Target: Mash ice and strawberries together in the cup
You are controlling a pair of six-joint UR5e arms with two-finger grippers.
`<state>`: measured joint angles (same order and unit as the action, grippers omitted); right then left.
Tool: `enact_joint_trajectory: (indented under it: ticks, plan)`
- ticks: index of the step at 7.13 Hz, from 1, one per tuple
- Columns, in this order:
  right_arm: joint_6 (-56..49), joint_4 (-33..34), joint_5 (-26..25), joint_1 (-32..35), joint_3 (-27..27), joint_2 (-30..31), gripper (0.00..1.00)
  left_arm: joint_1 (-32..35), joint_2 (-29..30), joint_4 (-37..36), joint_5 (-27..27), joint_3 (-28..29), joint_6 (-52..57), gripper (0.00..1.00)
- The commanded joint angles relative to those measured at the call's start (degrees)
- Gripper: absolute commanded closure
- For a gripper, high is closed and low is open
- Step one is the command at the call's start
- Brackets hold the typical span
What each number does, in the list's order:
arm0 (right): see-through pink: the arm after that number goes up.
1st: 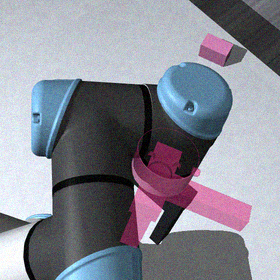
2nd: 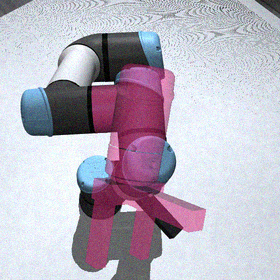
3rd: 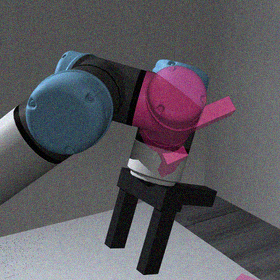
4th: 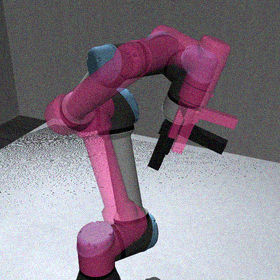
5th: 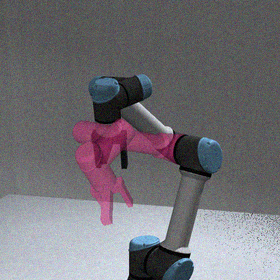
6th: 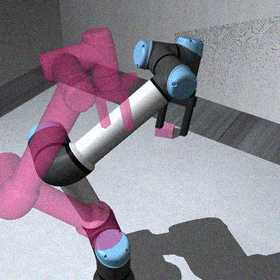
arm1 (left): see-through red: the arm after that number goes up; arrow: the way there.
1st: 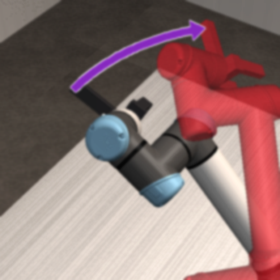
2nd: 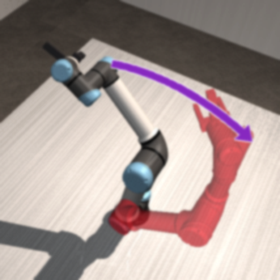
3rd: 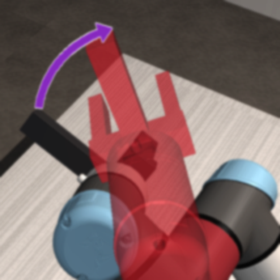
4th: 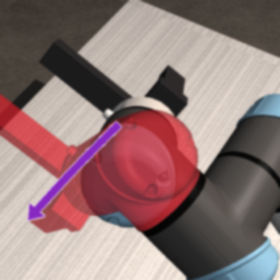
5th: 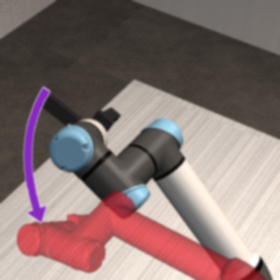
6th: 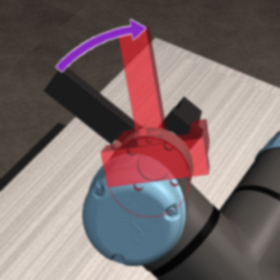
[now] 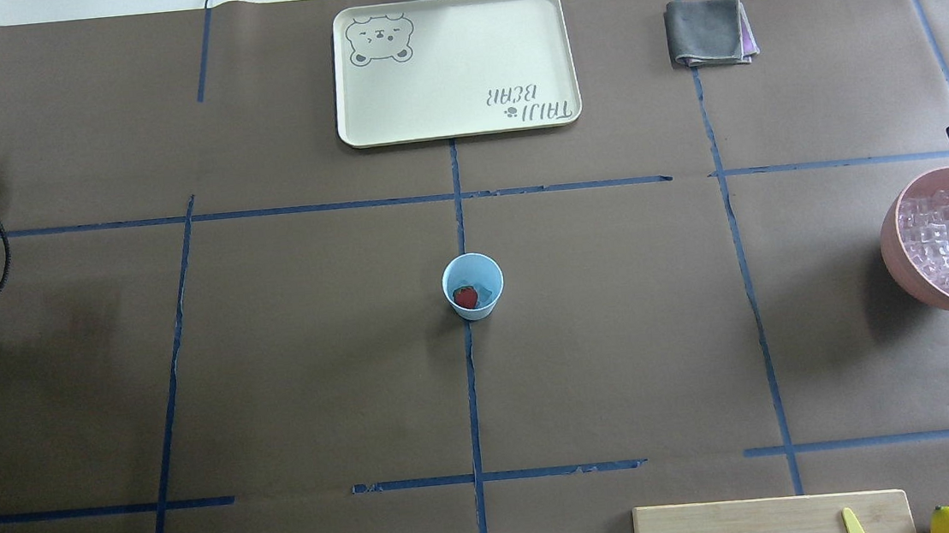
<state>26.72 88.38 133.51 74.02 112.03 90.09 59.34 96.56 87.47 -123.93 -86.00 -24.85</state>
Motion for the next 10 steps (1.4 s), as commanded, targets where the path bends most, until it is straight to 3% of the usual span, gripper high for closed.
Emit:
enact_joint_trajectory:
  ticks: [1, 3, 4, 5, 7, 9, 10]
  plan:
    - [0.0, 0.0, 0.0, 0.0, 0.1, 0.0, 0.0, -0.1, 0.1, 0.0, 0.0, -0.3, 0.0, 0.0]
    - [-0.4, 0.6, 0.1, 0.3, -0.1, -0.3, 0.0, 0.7, -0.8, -0.8, -0.2, -7.5, 0.8, 0.0]
    - [-3.6, 1.3, 0.3, 1.6, -0.7, -0.3, 0.0, 4.8, -2.8, -3.1, -0.8, -13.3, 5.0, 0.0]
    - [-7.0, 4.1, 0.3, 3.4, -0.6, -0.4, 0.0, 10.1, -3.6, -6.1, -5.1, -16.9, 10.6, 0.0]
    - [-16.7, 10.9, 0.3, 6.9, -1.2, -0.8, 0.0, 23.1, -6.6, -8.5, -11.8, -18.9, 20.9, 0.0]
    - [-25.6, 15.2, 0.3, 9.2, -3.0, 0.4, 0.0, 31.3, -8.4, -8.5, -12.7, -16.9, 27.4, 0.0]
    - [-29.3, 14.9, 0.4, 9.7, -6.7, 1.3, 0.0, 35.3, -10.1, -8.4, -12.8, -14.6, 31.1, 0.0]
